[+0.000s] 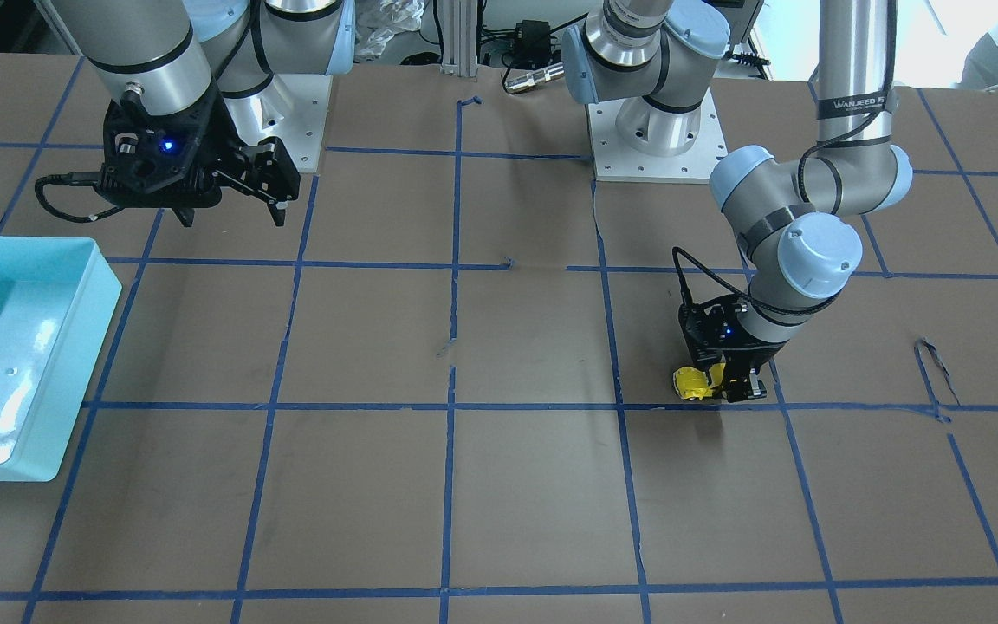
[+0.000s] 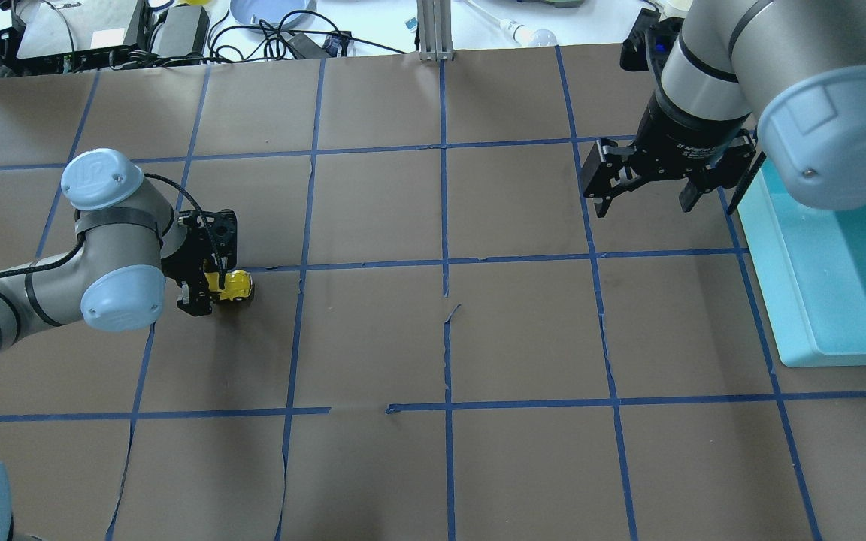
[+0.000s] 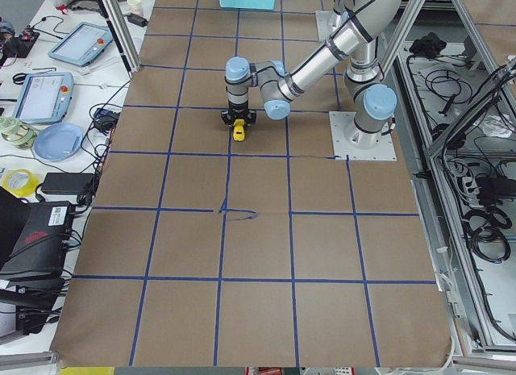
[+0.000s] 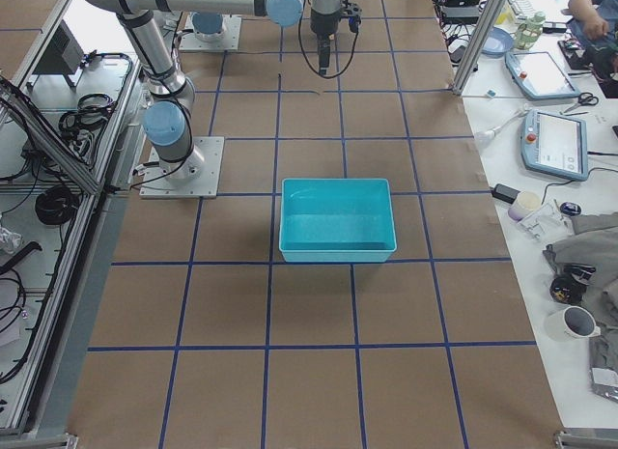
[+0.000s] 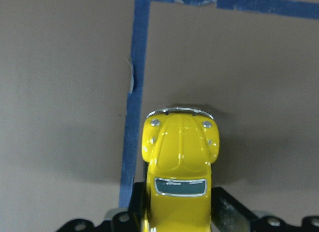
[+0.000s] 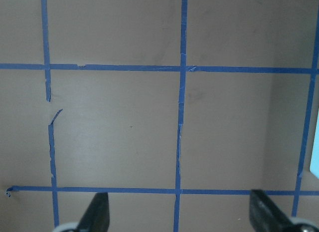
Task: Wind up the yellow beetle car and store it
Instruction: 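Drag the car toward the robot with the left gripper to wind it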
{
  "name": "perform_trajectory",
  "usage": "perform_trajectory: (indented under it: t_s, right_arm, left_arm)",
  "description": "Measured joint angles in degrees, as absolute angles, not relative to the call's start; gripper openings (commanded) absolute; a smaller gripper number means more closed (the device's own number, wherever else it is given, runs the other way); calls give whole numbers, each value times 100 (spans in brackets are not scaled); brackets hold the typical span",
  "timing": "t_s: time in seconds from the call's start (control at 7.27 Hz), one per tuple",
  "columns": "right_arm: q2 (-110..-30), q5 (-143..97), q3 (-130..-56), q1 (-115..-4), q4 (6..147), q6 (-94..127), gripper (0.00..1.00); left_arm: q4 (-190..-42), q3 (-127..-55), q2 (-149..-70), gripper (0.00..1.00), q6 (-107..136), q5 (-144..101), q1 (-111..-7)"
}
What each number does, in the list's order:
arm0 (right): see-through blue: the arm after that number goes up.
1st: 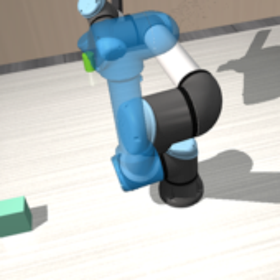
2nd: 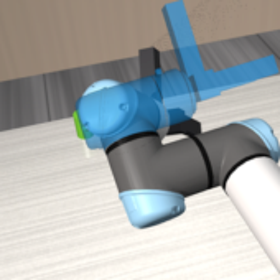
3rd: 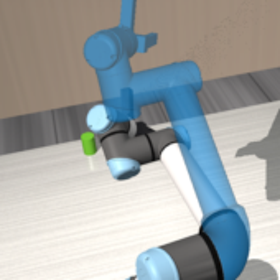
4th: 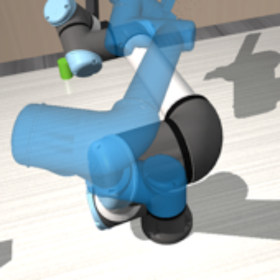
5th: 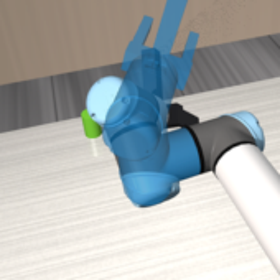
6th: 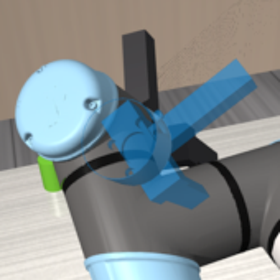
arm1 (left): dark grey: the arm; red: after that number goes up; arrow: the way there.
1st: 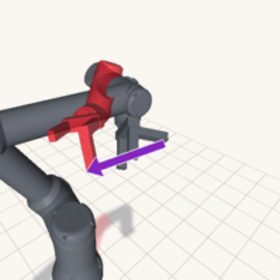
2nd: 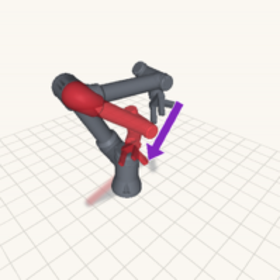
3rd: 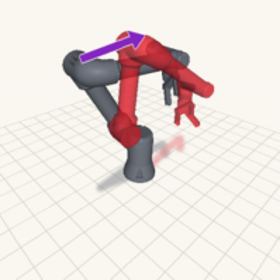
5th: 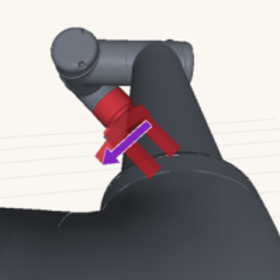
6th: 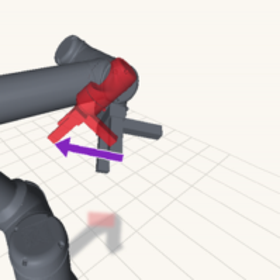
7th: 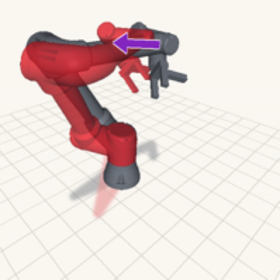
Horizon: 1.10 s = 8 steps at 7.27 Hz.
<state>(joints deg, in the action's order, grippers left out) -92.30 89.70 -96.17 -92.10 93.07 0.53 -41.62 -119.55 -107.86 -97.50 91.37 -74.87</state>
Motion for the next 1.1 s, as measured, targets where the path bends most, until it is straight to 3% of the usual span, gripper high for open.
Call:
perform_trajectory:
  t_s: [0.83, 1.1]
  right_arm:
    - [-9218, 8963, -9624, -9211, 9302, 57, 100]
    - [-9212, 8959, -9624, -9211, 9305, 57, 100]
  left_arm:
    - [-4180, -11963, -10789, 31, -10332, 9185, -7026]
    - [-4175, -11969, -10780, 36, -10570, 9197, -6869]
